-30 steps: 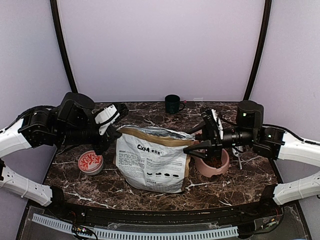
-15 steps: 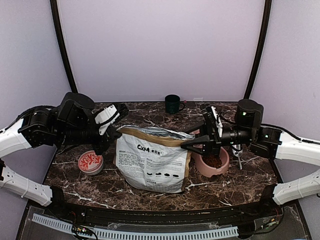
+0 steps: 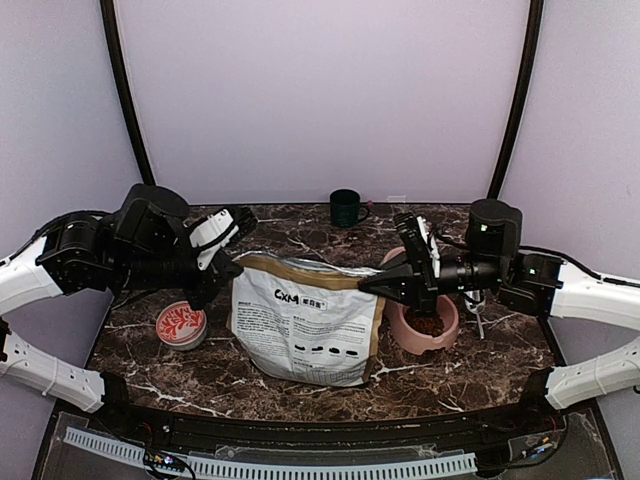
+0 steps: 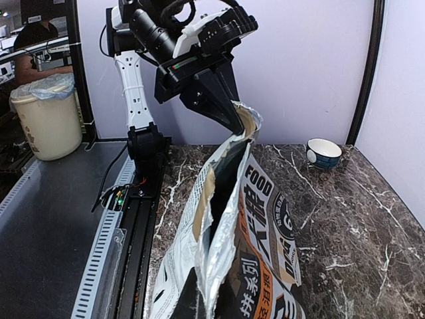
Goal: Serve the pet food
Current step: Pass from the left arm to the right, then press the seal on the pet food bag.
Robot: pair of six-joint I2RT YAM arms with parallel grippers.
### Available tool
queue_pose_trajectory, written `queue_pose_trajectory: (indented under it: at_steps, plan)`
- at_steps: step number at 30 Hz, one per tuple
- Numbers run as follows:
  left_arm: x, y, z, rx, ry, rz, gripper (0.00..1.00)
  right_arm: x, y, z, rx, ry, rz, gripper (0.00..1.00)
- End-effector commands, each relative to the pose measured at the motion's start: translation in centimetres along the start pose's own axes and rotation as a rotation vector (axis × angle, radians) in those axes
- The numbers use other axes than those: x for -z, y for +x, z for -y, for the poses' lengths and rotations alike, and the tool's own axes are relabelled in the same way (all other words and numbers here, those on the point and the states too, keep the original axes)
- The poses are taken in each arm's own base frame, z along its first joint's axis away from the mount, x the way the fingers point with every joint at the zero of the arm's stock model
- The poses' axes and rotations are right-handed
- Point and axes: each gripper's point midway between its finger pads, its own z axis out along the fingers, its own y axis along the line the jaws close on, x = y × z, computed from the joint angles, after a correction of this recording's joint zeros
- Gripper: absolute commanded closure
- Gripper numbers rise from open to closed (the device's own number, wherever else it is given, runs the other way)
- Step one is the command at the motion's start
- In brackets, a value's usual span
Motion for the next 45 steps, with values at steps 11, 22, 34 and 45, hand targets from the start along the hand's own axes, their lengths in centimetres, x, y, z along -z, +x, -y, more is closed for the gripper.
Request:
queue_pose_trajectory:
  at_steps: [11,22,34,45]
  plan:
    - [7.2,-11.2,1.0,0.061,0.237,0.293,0.43,0.6,-3.4,0.2,0.182,0.094,-0.008,1.00]
    - [7.7,-17.7,5.0,-0.082,0.472,0.388,0.23,2.1,-4.9,0.3,0.264,0.164,0.027,1.00]
    - [2.4,-16.2,10.4,-0.221,0.629,0.266,0.36,2.5,-6.1,-0.2,0.282,0.160,0.067,1.00]
    - [-2.1,-12.6,12.6,-0.269,0.653,0.169,0.45,2.0,-6.3,-0.3,0.287,0.157,0.077,1.00]
